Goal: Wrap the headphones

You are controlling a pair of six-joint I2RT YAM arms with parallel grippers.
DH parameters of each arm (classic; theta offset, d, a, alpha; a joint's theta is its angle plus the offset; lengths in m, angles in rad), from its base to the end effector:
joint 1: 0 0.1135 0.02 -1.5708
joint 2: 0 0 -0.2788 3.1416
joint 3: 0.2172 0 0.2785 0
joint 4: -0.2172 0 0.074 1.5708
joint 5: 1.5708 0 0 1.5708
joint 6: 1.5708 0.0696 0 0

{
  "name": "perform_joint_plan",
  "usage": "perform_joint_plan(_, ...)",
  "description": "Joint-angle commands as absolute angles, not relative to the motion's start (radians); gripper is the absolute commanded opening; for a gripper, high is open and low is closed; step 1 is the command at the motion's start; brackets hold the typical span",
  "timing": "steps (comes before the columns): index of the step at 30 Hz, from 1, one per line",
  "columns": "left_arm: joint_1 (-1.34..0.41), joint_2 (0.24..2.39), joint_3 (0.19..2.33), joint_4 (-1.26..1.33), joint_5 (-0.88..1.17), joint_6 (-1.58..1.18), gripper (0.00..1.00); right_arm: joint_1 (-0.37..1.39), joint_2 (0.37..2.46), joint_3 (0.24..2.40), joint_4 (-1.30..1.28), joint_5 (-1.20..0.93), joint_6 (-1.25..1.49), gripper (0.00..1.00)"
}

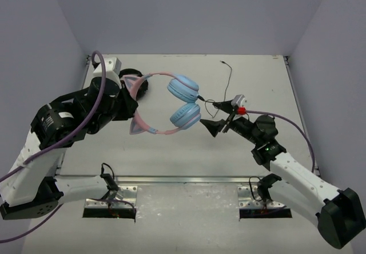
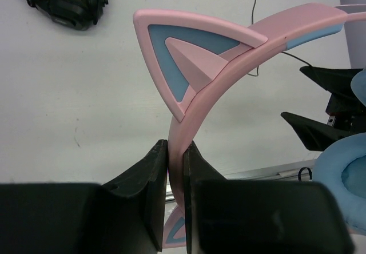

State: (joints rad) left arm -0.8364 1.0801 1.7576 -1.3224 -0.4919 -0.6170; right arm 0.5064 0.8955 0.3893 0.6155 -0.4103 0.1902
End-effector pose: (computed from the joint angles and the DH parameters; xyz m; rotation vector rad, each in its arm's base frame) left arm 0.1390 -0.1049 0.4953 -0.0320 2.1445 -0.3065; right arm 0.2049 0.1454 0.2668 -0.5766 1.4180 0.8594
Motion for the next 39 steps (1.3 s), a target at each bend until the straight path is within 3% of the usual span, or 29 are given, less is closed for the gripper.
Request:
perform_joint_plan(1, -0.833, 1.058, 1.822, -1.235, -0.508, -0.646, 0.0, 0.509, 0.809, 0.355, 0.695, -0.324, 0.126, 0.85)
perform_joint_plan(5, -0.833, 1.052, 1.832, -1.207, -0.479, -0.643, 0.01, 0.509, 0.772, 0.308, 0.725, -0.282, 0.101, 0.86)
perform_joint_plan(11, -0.833, 1.058, 1.861, -1.161, -0.413, -0.638, 0.0, 0.509, 0.934, 0.402, 0.753, -0.305, 0.089, 0.79)
perform_joint_plan(13, -0.833, 1.055, 1.865, -1.152, -0.405, -0.638, 0.0, 0.509, 0.974, 0.437, 0.764, -0.359, 0.097, 0.7)
perform_joint_plan(20, -0.833, 1.054, 1.843, -1.109, -0.454, -0.563, 0.0, 0.509, 1.013, 0.427, 0.854, -0.407, 0.179, 0.05)
perform_joint_plan(21, -0.833, 1.043, 1.804, -1.074, -0.472, -0.507, 0.0, 0.509, 0.993, 0.41, 0.854, -0.399, 0.183, 0.01)
perform_joint_plan(25, -0.833, 0.922, 1.451, -0.771, -0.61, -0.372, 0.0, 0.509, 0.806, 0.354, 0.776, -0.261, 0.169, 0.01)
perform_joint_plan(30, -0.833, 0.893, 1.212, -0.543, -0.723, -0.168, 0.0, 0.509, 0.534, 0.389, 0.501, -0.095, 0.069, 0.01)
perform_joint_plan(34, -0.833, 0.969, 1.106, -0.43, -0.634, -0.026, 0.01, 0.509, 0.532, 0.53, 0.219, -0.147, 0.009, 0.01)
perform_joint_plan(39, -0.834, 1.095, 1.094, -0.465, -0.349, 0.06, 0.0, 0.509, 0.721, 0.81, -0.125, -0.434, -0.077, 0.02)
